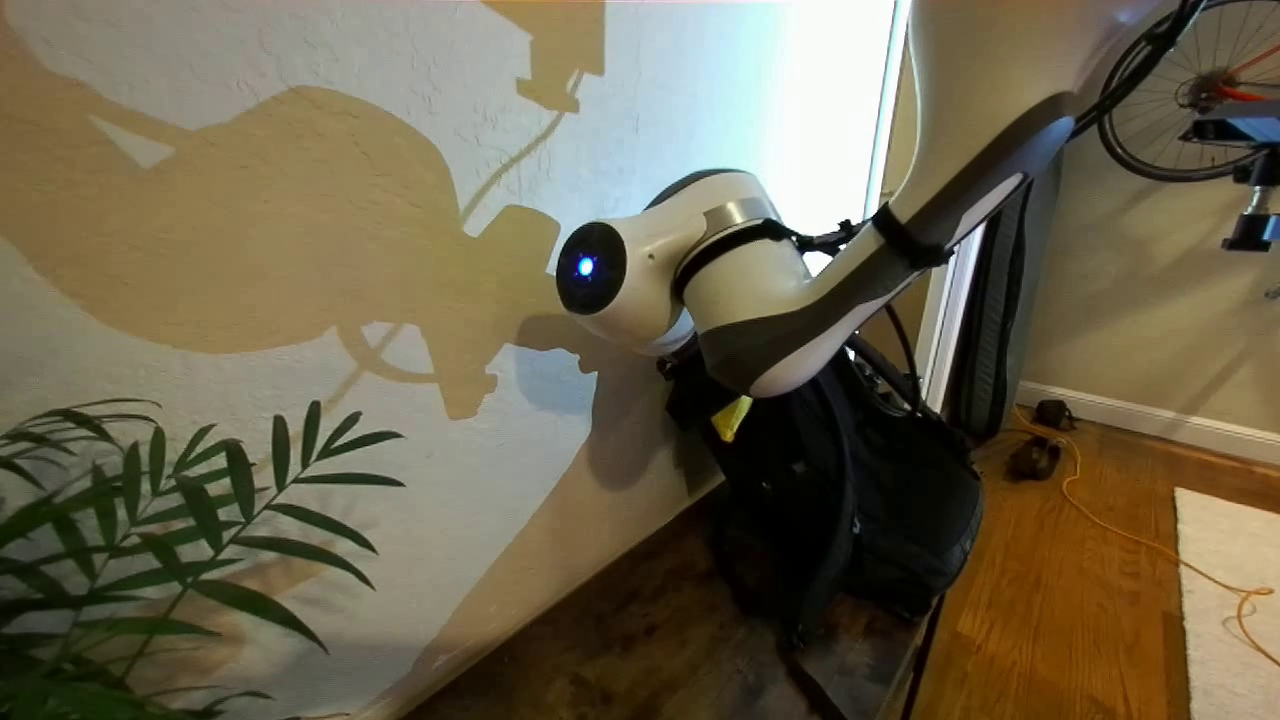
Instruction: Put the yellow object into the bag.
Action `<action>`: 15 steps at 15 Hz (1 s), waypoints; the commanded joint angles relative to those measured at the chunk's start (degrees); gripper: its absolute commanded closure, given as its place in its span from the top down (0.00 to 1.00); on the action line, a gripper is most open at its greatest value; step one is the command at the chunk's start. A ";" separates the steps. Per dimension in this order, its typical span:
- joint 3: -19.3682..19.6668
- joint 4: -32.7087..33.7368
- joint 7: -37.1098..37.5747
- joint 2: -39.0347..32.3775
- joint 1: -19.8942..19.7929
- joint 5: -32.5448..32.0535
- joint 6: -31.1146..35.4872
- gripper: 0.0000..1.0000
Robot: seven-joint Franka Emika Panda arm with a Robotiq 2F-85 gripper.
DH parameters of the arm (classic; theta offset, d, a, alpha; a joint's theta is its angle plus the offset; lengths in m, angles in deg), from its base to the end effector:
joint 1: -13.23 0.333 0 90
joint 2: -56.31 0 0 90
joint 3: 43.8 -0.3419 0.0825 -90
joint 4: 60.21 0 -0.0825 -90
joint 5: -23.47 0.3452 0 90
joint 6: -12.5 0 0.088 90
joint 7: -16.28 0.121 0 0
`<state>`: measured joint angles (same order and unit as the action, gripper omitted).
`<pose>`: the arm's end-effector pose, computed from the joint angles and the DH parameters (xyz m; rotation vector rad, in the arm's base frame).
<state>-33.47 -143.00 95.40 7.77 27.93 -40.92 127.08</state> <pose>0.7067 0.0165 0.2372 2.0110 -0.5969 0.6043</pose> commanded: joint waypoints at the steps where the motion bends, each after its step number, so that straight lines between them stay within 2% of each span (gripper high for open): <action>1: -3.16 2.68 -4.99 -0.74 -4.24 0.75 0.00 0.07; 4: -5.37 4.79 -8.39 -2.39 -7.37 4.43 1.99 0.07; 7: -5.75 6.96 -11.09 -4.36 -8.71 8.22 3.54 0.07; 10: -4.48 8.77 -12.27 -5.67 -8.18 10.60 3.23 0.07; 15: -2.63 10.81 -9.79 -6.11 -7.20 11.63 1.98 0.07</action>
<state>-37.84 -133.88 85.33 1.46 20.00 -30.54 130.53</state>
